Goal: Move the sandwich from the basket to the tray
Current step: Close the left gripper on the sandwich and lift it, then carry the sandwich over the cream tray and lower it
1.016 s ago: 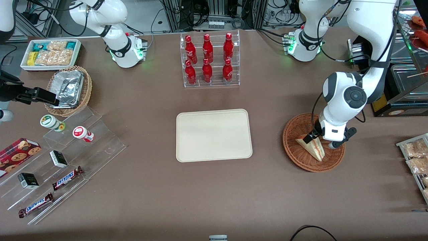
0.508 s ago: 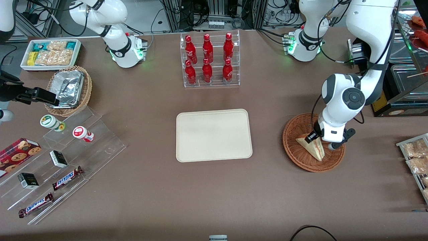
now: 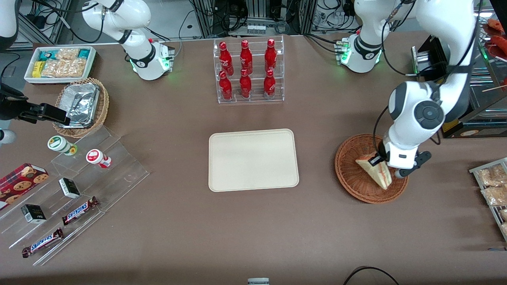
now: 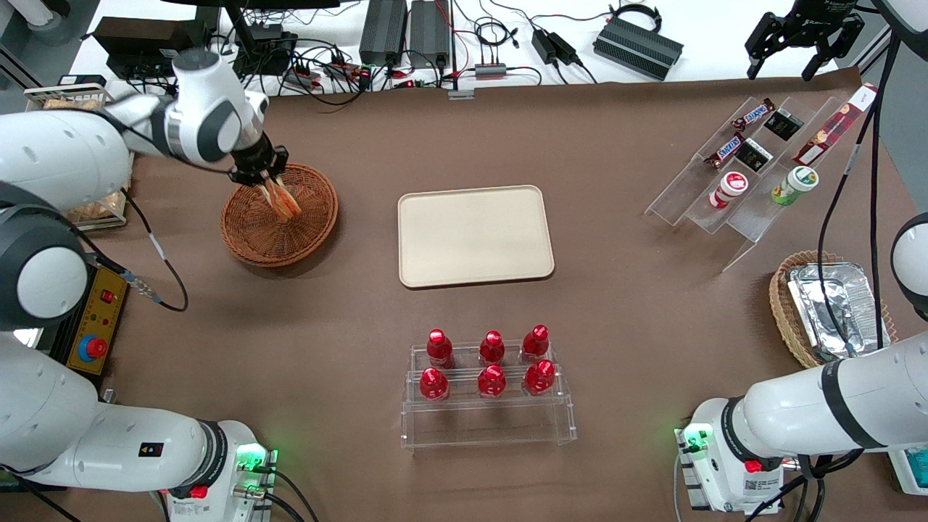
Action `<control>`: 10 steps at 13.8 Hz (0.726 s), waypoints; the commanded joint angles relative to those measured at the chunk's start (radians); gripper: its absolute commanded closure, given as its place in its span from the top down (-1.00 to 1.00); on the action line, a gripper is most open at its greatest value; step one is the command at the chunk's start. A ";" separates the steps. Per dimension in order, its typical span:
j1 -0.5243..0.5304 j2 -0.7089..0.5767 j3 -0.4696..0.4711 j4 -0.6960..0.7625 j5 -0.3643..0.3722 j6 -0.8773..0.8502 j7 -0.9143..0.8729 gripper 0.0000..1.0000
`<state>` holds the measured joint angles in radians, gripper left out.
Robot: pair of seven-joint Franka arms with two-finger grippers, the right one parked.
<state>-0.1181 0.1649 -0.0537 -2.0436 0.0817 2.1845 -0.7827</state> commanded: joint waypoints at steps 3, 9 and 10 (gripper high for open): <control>-0.083 -0.007 -0.077 0.271 0.018 -0.308 -0.020 -1.00; -0.323 0.094 -0.095 0.347 0.015 -0.304 -0.019 -1.00; -0.354 0.125 -0.095 0.370 0.013 -0.295 -0.024 -1.00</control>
<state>-0.4158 0.2070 -0.1593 -1.7548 0.0848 1.8929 -0.7951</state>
